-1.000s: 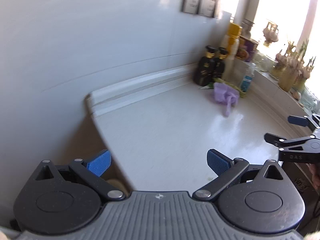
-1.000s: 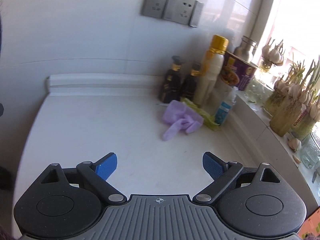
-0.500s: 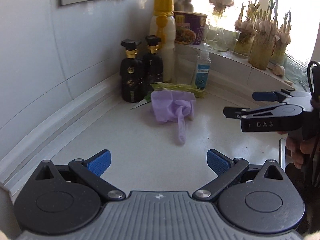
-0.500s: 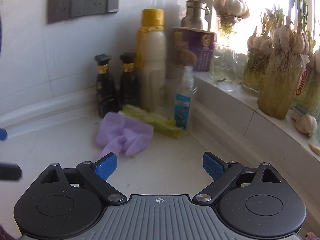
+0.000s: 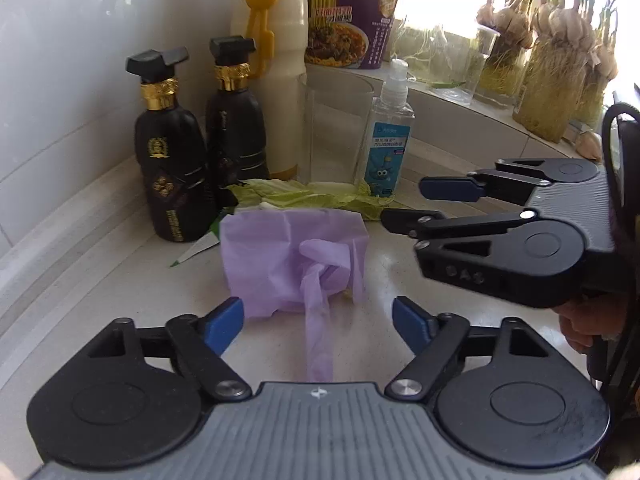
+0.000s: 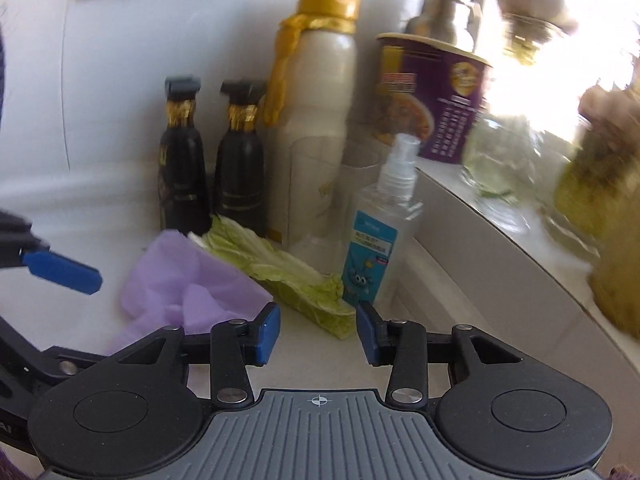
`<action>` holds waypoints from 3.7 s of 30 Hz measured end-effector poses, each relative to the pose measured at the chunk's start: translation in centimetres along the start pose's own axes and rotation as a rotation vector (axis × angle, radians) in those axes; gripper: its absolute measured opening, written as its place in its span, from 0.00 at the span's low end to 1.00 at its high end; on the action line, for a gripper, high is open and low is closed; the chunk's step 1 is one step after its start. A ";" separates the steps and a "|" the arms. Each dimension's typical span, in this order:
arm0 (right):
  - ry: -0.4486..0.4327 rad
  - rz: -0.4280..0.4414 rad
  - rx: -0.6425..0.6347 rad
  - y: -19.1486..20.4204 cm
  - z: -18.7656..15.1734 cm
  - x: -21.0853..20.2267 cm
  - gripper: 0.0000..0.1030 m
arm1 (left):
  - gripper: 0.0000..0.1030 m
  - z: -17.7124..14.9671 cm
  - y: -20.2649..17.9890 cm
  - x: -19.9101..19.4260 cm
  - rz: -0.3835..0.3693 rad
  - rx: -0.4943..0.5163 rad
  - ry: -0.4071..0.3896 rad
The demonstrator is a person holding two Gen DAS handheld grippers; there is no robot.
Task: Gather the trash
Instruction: 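Close the left tool on the purple glove while the right tool grips a cabbage leaf, then lift the purple glove and cabbage leaf off the counter toward the bin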
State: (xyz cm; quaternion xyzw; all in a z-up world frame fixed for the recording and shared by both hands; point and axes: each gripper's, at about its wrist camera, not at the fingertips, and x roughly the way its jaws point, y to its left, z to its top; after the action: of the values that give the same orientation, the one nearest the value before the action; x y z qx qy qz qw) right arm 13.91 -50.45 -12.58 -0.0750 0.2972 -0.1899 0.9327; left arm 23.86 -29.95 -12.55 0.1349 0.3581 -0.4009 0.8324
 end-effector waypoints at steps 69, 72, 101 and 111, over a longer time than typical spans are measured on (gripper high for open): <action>0.139 0.011 0.135 2.0 -4.0 -1.3 0.39 | 0.11 -1.5 3.1 0.2 0.104 -0.153 0.074; 0.141 0.048 0.181 1.6 -4.0 -1.1 0.26 | 0.08 -1.5 3.3 -0.1 0.114 -0.169 0.084; 0.109 0.128 0.387 3.4 -0.3 -10.2 0.00 | 0.05 -3.6 6.3 -10.9 0.128 -0.327 0.110; 0.110 0.149 0.353 6.7 0.5 -15.3 0.00 | 0.05 -6.0 6.6 -16.7 0.144 -0.351 0.094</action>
State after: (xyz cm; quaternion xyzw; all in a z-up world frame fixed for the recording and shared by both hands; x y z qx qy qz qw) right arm 4.79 -38.16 -5.82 0.1223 0.3147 -0.1733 0.9252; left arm 18.93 -13.11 -5.47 0.0316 0.4505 -0.2648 0.8520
